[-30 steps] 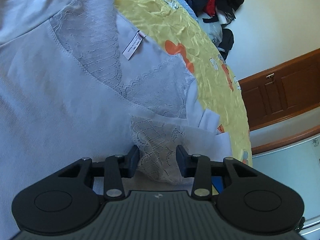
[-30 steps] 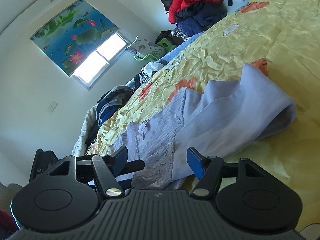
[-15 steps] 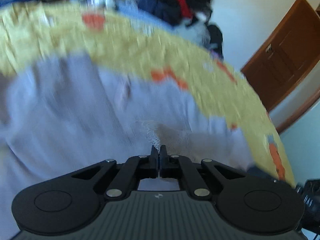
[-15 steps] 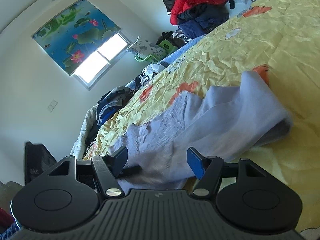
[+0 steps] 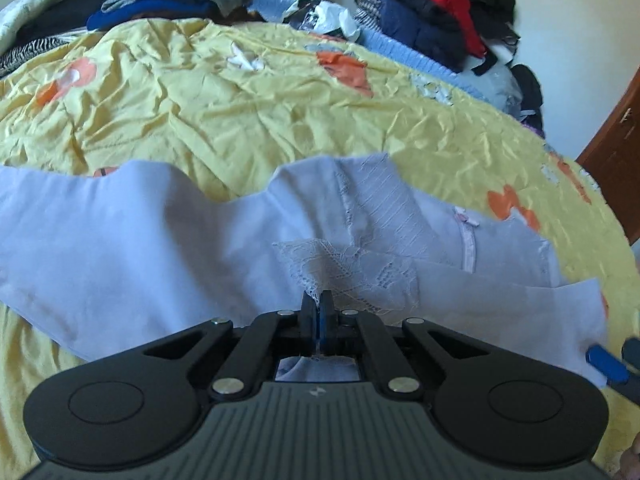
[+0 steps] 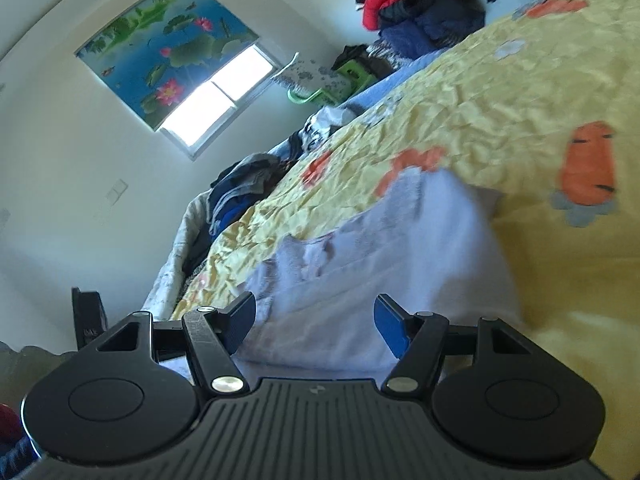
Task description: Fold small clothes
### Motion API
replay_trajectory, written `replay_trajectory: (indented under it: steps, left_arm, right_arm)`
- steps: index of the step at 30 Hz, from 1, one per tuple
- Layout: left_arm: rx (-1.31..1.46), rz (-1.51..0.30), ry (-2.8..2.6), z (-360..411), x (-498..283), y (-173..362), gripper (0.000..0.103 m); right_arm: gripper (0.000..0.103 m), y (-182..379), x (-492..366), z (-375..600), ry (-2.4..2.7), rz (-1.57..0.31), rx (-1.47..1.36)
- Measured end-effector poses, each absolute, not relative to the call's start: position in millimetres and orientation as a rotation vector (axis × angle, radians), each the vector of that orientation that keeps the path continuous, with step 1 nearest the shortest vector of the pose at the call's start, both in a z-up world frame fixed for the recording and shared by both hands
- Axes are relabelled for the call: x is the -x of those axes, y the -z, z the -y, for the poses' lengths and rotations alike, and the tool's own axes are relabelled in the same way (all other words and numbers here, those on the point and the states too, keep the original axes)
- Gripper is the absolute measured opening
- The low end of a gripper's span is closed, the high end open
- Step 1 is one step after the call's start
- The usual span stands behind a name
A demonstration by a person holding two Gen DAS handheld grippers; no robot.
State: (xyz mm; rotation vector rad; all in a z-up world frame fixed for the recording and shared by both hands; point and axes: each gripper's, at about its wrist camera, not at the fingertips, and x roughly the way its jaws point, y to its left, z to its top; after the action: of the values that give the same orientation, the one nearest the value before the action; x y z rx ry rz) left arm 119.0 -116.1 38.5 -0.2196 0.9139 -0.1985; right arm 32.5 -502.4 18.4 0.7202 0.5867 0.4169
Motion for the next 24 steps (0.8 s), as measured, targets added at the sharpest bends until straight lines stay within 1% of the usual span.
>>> replay_trajectory:
  steps: [1, 6, 11, 13, 14, 15, 17, 22, 24]
  left_arm:
    - [0.224, -0.913, 0.192, 113, -119, -37, 0.001]
    - [0.233, -0.915, 0.183, 106, -117, -43, 0.002]
    - [0.205, -0.779, 0.178, 107, -89, -75, 0.003]
    - [0.189, -0.731, 0.196, 117, -81, -84, 0.005]
    - [0.176, -0.713, 0.200, 124, -78, -85, 0.007]
    - [0.161, -0.703, 0.220, 132, -78, -84, 0.011]
    - [0.128, -0.706, 0.275, 149, -80, -75, 0.015]
    - [0.083, -0.803, 0.289, 172, -96, -33, 0.016]
    - [0.088, -0.785, 0.295, 171, -92, -23, 0.015]
  right_arm:
    - [0.071, -18, -42, 499, -0.425, -0.598, -0.727]
    - [0.071, -8, -72, 492, -0.388, -0.668, -0.752]
    - [0.072, 0, -74, 485, -0.378, -0.698, -0.723]
    - [0.071, -2, -73, 484, -0.376, -0.693, -0.721]
    - [0.071, -4, -73, 482, -0.378, -0.690, -0.722]
    - [0.071, -5, -74, 482, -0.380, -0.687, -0.724]
    - [0.071, -11, -75, 480, -0.385, -0.675, -0.720]
    - [0.078, -15, -83, 486, -0.345, -0.664, -0.699]
    - [0.076, -9, -86, 492, -0.316, -0.682, -0.691]
